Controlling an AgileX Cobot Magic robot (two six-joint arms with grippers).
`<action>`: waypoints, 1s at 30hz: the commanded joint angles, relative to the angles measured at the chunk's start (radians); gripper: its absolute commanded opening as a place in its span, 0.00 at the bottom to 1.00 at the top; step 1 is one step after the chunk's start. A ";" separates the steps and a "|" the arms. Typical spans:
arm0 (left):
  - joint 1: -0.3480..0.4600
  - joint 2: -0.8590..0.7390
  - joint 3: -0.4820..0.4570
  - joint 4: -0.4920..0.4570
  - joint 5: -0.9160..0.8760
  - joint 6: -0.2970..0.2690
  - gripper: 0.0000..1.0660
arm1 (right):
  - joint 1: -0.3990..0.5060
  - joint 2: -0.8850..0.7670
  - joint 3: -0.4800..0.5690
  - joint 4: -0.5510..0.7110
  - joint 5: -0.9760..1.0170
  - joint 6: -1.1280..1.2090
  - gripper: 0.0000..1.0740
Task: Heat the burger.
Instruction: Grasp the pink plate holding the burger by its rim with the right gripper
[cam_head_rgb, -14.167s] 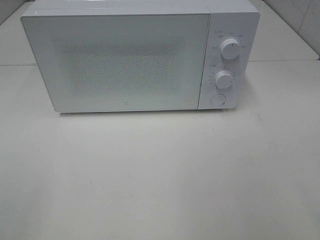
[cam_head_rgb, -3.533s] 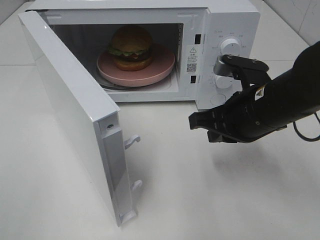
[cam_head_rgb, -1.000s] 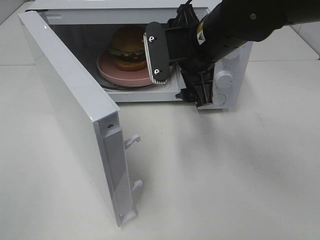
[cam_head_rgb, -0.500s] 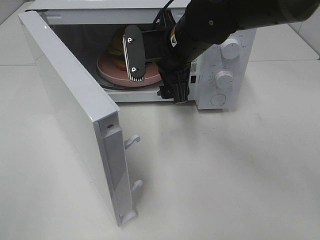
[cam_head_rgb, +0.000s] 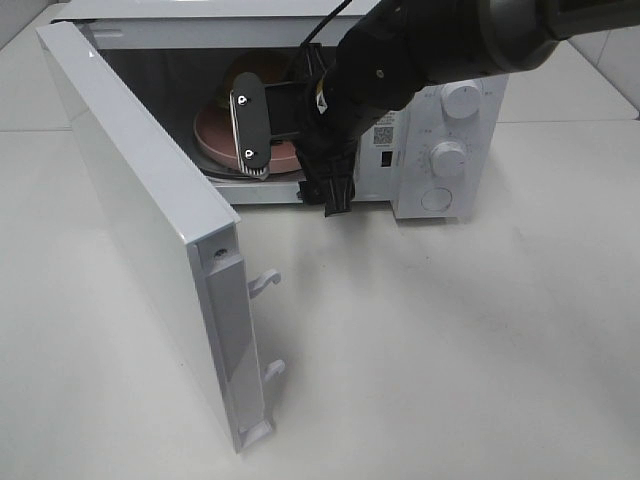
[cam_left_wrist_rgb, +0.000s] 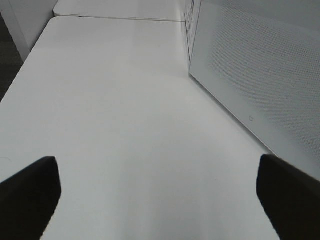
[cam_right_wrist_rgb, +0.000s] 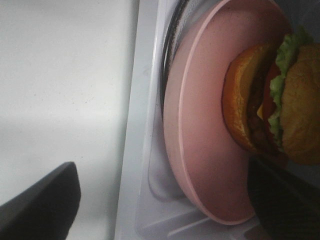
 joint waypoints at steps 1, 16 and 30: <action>0.005 -0.006 0.000 -0.004 -0.016 -0.006 0.96 | 0.002 0.048 -0.056 -0.004 -0.018 0.022 0.81; 0.005 -0.006 0.000 -0.004 -0.016 -0.006 0.96 | -0.035 0.177 -0.166 -0.008 -0.042 0.030 0.78; 0.005 -0.006 0.000 -0.002 -0.016 -0.006 0.96 | -0.046 0.269 -0.234 0.013 -0.040 0.030 0.70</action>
